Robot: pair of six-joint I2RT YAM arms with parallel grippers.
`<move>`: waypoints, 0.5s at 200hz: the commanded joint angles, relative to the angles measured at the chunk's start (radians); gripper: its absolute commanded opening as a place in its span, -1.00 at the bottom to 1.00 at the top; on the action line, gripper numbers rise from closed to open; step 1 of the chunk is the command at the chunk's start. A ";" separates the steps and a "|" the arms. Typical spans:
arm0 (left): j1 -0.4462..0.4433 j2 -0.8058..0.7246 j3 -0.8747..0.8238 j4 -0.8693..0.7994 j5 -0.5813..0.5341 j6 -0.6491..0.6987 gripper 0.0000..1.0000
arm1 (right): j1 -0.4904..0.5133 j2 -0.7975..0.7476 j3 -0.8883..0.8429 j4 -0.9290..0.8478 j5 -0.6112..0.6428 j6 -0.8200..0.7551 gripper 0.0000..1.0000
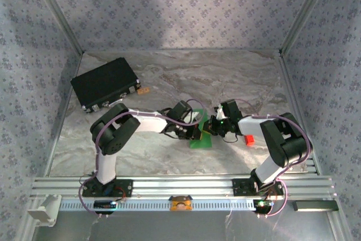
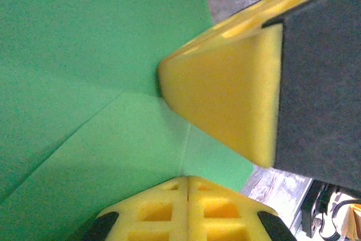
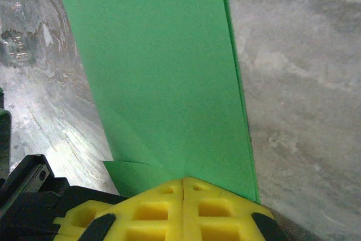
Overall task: Fold a paper plane with a square sheet of paper (pick it up from the middle)
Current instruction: Fold the triangle a second time at the center of the table.
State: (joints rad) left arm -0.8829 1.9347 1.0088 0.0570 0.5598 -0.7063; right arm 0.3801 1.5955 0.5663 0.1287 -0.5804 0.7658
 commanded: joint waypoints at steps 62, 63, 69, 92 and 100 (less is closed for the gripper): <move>-0.023 -0.078 -0.082 -0.110 -0.016 0.047 -0.83 | -0.006 0.017 -0.040 -0.105 0.086 -0.009 -1.00; -0.023 -0.079 -0.084 -0.111 -0.017 0.048 -0.83 | -0.006 0.017 -0.040 -0.105 0.086 -0.009 -1.00; -0.026 -0.086 -0.091 -0.112 -0.020 0.048 -0.83 | -0.006 0.017 -0.040 -0.105 0.086 -0.009 -1.00; -0.032 -0.121 -0.127 -0.130 -0.037 0.051 -0.84 | -0.006 0.015 -0.039 -0.106 0.086 -0.009 -1.00; -0.031 -0.132 -0.139 -0.136 -0.040 0.054 -0.83 | -0.006 0.013 -0.038 -0.106 0.086 -0.008 -1.00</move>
State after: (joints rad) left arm -0.9016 1.8462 0.9161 0.0177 0.5365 -0.6773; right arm 0.3801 1.5948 0.5652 0.1291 -0.5804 0.7658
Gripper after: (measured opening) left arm 0.083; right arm 0.061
